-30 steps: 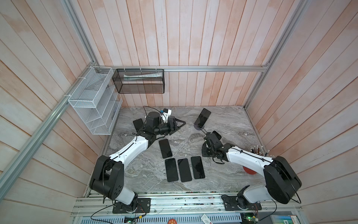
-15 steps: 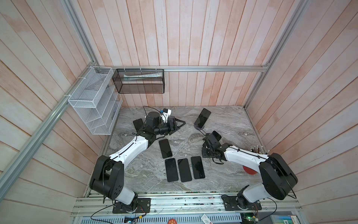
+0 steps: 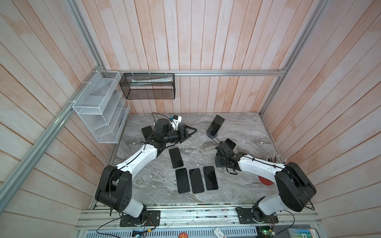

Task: Remove the phone from the phone stand
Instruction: Rotate the phone stand at the middle-right of the table.

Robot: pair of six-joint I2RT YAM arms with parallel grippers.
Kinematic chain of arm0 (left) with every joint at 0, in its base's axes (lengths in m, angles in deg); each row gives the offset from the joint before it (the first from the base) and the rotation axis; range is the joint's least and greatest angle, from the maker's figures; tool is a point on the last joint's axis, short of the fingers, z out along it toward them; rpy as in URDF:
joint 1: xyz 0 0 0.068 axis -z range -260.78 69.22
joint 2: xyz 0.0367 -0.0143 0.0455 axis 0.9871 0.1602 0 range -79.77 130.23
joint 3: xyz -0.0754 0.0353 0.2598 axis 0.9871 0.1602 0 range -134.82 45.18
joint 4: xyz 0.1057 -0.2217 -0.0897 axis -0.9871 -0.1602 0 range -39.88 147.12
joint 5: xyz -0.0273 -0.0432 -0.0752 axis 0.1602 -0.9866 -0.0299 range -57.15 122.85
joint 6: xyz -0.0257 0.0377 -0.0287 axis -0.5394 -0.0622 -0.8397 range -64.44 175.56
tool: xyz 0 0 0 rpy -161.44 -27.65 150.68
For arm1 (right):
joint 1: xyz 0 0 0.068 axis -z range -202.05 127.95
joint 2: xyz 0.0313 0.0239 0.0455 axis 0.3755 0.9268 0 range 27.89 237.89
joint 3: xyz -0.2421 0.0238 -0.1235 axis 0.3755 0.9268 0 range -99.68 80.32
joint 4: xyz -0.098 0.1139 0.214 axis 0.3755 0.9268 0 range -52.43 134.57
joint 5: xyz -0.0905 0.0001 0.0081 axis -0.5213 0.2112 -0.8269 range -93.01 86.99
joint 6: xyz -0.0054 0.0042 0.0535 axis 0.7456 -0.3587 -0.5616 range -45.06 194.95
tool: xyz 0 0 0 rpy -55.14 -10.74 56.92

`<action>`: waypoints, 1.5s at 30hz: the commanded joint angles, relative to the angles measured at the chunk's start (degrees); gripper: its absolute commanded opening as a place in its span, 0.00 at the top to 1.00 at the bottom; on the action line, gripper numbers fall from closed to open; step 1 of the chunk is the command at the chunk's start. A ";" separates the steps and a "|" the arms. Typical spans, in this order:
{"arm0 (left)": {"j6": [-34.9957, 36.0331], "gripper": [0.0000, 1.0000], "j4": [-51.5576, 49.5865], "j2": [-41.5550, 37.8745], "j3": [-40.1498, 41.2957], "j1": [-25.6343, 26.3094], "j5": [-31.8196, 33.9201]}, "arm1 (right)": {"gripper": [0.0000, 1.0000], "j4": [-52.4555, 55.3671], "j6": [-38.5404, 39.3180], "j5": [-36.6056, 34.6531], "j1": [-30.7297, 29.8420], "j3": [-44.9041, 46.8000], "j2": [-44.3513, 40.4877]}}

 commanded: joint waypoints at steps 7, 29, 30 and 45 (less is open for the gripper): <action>1.24 0.17 0.23 0.93 -1.13 -0.20 0.23 | 0.85 1.52 -0.57 -2.51 0.38 1.37 -1.77; 1.17 0.17 0.46 1.24 -0.94 -0.20 0.22 | 0.85 -2.34 -0.93 -2.60 5.69 6.22 -4.85; 1.21 0.17 0.47 1.28 -0.95 -0.22 0.22 | 0.85 -2.49 -0.85 -2.53 6.09 6.23 -4.89; 1.25 0.17 0.56 1.56 -0.89 -0.25 0.31 | 0.84 -5.79 -0.23 -1.09 9.78 7.28 -3.71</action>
